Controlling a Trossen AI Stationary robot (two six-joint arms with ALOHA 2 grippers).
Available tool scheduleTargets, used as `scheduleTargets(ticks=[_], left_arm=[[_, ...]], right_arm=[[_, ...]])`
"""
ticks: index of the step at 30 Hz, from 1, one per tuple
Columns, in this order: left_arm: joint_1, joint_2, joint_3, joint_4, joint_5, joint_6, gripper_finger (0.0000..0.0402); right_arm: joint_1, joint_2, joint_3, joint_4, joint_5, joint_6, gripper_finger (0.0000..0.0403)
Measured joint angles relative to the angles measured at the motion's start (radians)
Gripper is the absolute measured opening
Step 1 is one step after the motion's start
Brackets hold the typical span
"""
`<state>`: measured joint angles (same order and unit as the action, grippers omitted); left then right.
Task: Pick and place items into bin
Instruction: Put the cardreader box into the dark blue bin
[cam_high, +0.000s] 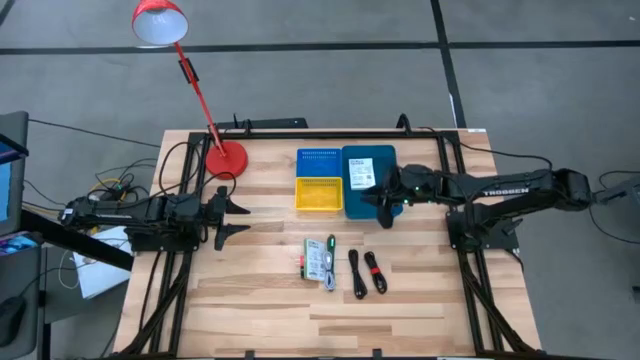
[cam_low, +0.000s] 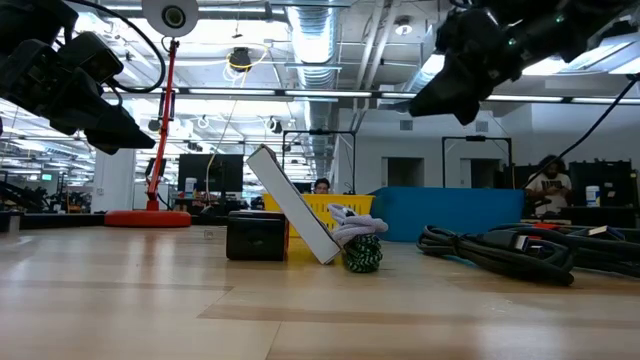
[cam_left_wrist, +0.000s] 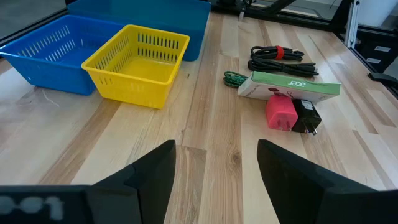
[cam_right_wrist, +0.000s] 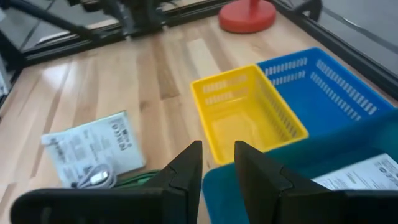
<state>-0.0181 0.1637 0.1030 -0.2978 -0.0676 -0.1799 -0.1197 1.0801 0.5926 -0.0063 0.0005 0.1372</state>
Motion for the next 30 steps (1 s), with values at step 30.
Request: scheduleTargets(ticks=[30], left_arm=[[0.000,0.000,-0.005,0.193,-0.124,-0.006,0.0215]], right_arm=[[-0.001,0.000,0.000,0.056,0.004,-0.016,0.0087]])
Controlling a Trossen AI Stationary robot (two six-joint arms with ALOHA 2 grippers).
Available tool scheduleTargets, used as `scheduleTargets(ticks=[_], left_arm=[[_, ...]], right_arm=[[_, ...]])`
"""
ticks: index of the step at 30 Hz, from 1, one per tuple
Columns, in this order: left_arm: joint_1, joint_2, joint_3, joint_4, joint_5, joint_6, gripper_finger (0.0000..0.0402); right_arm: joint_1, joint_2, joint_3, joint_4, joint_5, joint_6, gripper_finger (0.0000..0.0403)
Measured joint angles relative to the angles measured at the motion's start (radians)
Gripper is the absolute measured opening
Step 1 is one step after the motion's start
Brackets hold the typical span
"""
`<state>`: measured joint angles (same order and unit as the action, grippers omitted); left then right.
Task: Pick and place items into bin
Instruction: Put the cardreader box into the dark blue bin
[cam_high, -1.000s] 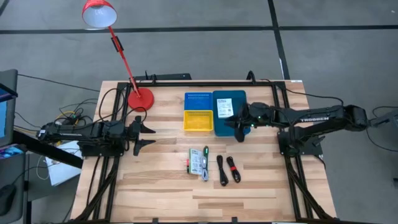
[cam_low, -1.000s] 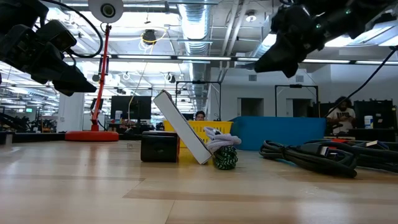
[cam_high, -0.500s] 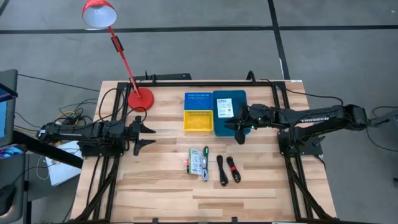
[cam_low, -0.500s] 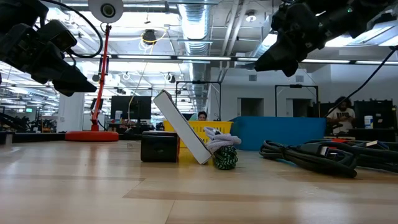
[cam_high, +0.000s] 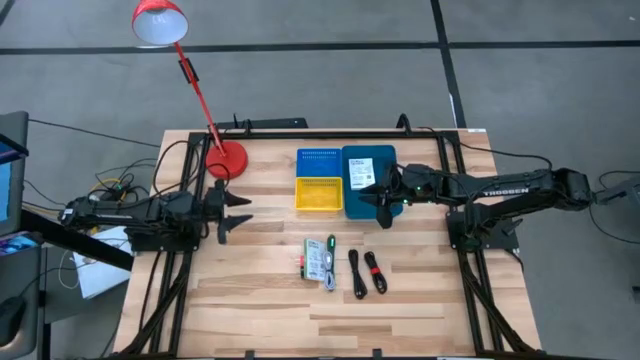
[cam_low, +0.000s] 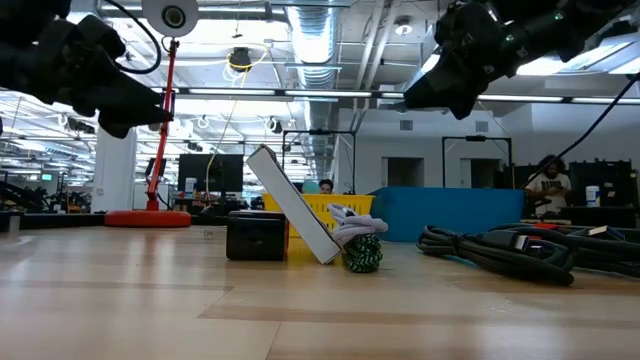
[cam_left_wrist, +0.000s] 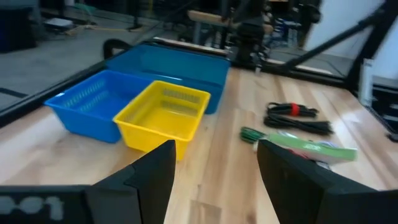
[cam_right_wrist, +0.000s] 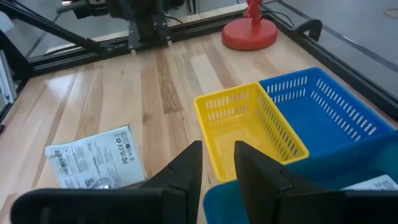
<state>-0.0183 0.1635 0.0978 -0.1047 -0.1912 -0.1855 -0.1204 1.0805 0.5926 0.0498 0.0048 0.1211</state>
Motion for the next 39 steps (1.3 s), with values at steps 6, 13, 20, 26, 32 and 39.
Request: scheduleTargets(ticks=[6,13,20,26,32,39], left_arm=[[0.000,0.000,0.001,0.025,-0.019,0.002,0.0215],[0.000,0.000,0.001,0.079,-0.018,0.058,0.0215],[0.000,0.073,0.003,0.203,-0.021,0.172,0.0215],[0.000,0.240,0.003,0.306,-0.077,0.221,0.0215],[-0.019,0.434,0.024,0.473,-0.087,0.376,0.0215],[-0.064,0.669,0.149,0.470,-0.200,0.624,0.0215]], right_arm=[[0.000,0.000,0.000,0.000,0.000,-0.074,0.0087],[0.000,0.000,0.000,0.012,0.000,-0.224,0.0087],[0.000,0.000,0.000,0.018,0.000,-0.368,0.0087],[0.000,0.000,0.000,0.018,0.001,-0.420,0.0087],[-0.001,0.000,0.000,0.018,0.001,-0.421,0.0087],[-0.001,0.000,0.000,0.017,0.001,-0.418,0.0087]])
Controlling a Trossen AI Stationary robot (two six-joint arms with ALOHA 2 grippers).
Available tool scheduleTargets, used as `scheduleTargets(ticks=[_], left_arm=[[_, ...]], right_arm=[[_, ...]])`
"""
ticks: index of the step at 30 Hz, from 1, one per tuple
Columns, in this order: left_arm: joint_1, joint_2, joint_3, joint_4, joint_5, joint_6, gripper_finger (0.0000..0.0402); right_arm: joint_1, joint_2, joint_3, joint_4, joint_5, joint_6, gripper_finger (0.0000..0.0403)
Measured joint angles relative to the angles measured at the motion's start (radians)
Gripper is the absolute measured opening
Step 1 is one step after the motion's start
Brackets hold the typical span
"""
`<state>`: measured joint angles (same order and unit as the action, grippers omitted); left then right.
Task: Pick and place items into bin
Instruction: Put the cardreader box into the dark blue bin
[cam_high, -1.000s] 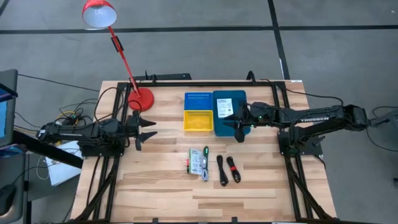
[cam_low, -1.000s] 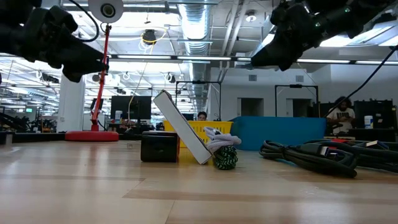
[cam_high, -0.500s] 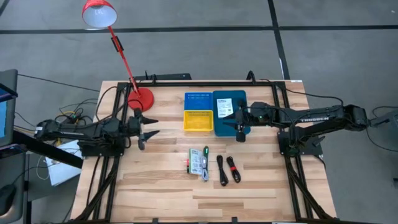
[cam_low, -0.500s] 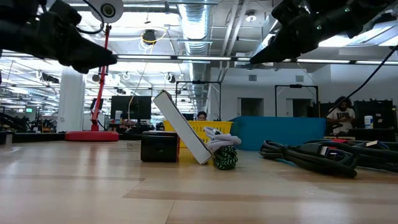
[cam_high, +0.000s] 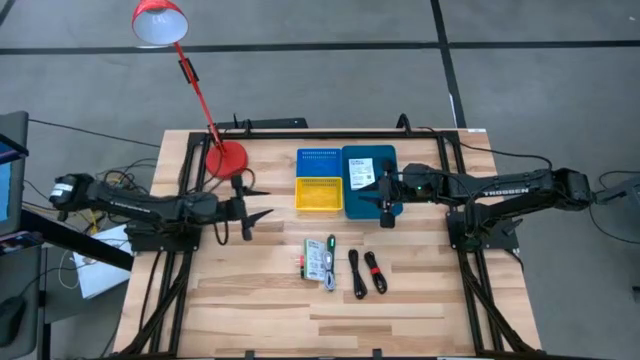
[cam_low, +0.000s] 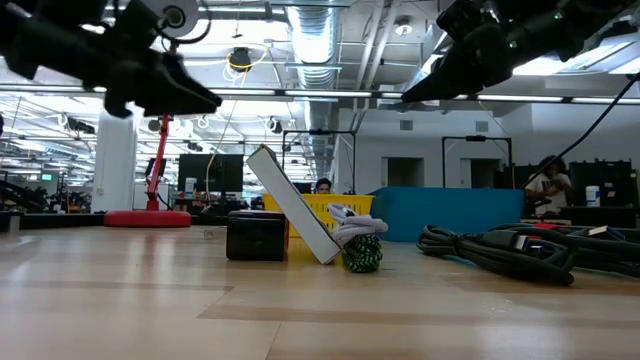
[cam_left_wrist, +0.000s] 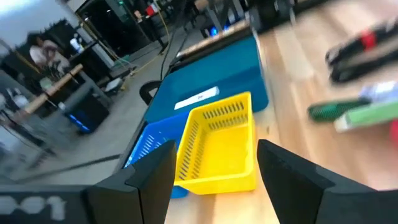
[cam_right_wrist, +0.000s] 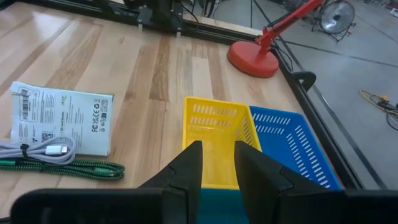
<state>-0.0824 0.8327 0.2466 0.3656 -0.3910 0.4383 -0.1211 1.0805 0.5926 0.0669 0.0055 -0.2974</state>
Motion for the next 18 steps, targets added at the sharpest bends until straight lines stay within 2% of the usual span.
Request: scheduleTargets(ticks=[9,18], left_arm=[[-0.043,0.258,0.148,-0.020,-0.090,0.237,0.0215],[-0.096,0.406,0.280,-0.153,-0.166,0.388,0.0215]], right_arm=[[0.000,0.000,0.000,-0.003,0.000,-0.001,0.0087],[0.000,0.000,0.000,-0.007,0.000,-0.002,0.0087]])
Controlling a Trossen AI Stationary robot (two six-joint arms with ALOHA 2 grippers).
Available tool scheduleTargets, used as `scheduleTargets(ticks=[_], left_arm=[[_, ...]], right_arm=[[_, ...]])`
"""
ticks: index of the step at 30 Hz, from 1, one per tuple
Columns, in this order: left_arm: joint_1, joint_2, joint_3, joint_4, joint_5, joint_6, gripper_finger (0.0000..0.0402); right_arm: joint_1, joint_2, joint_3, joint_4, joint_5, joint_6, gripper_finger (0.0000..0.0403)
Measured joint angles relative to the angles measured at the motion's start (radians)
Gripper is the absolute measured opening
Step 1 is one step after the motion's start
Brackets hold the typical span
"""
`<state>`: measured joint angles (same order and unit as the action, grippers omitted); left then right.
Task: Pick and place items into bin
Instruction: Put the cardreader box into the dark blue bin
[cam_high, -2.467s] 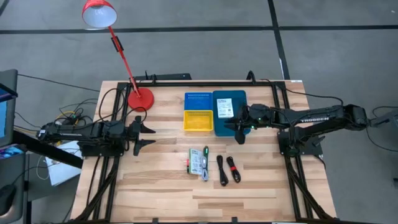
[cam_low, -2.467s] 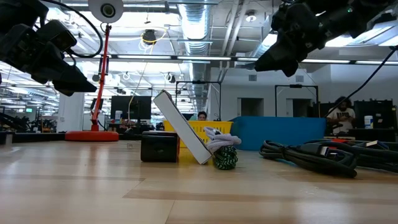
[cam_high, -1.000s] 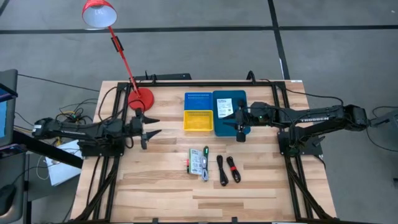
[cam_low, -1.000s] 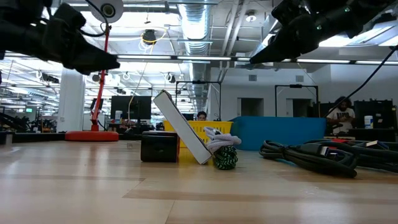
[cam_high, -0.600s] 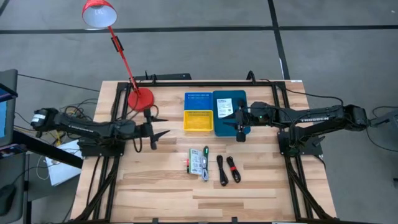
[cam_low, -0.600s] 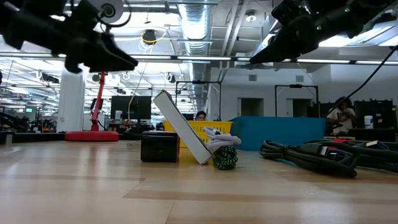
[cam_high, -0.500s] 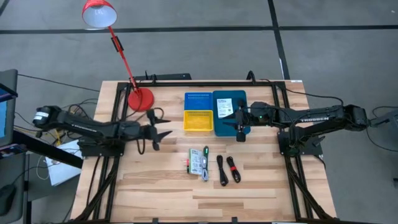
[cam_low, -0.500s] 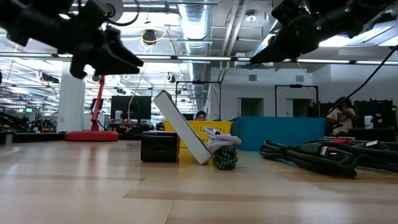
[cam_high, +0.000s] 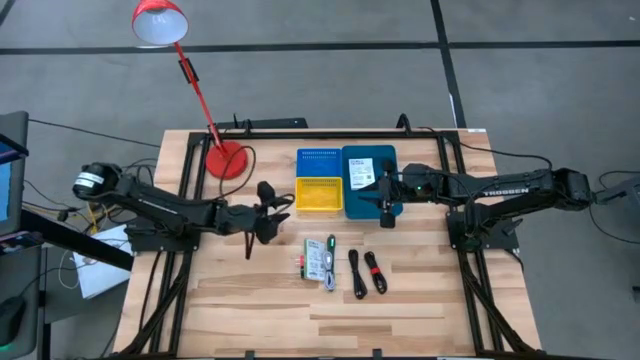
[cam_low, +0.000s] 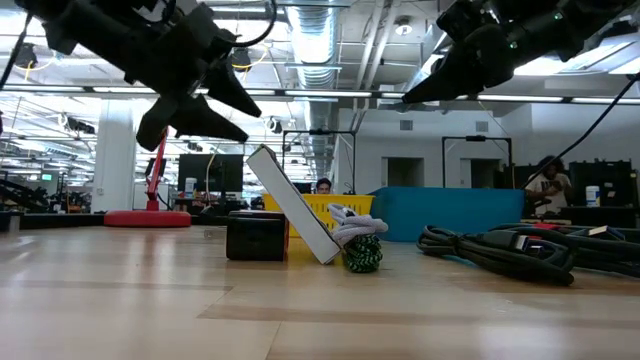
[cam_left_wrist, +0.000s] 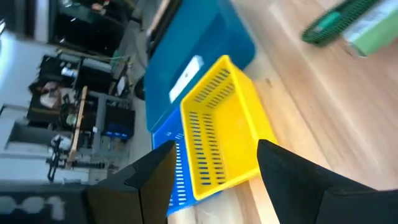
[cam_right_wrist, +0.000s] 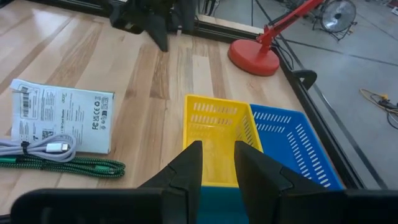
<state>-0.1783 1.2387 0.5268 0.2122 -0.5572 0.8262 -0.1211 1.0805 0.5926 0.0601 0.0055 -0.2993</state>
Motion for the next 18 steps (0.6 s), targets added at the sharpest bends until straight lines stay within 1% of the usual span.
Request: scheduleTargets(ticks=[10,14,18], left_arm=[[-0.077,0.135,0.125,-0.173,0.000,0.081,0.0215],[-0.097,0.177,0.155,-0.180,0.005,0.130,0.0215],[-0.103,0.189,0.170,-0.180,0.048,0.186,0.0215]], right_arm=[[0.000,0.000,0.000,-0.001,0.000,0.001,0.0087],[0.000,0.000,0.000,-0.001,0.000,0.001,0.0087],[0.000,0.000,0.000,-0.001,0.000,0.002,0.0087]])
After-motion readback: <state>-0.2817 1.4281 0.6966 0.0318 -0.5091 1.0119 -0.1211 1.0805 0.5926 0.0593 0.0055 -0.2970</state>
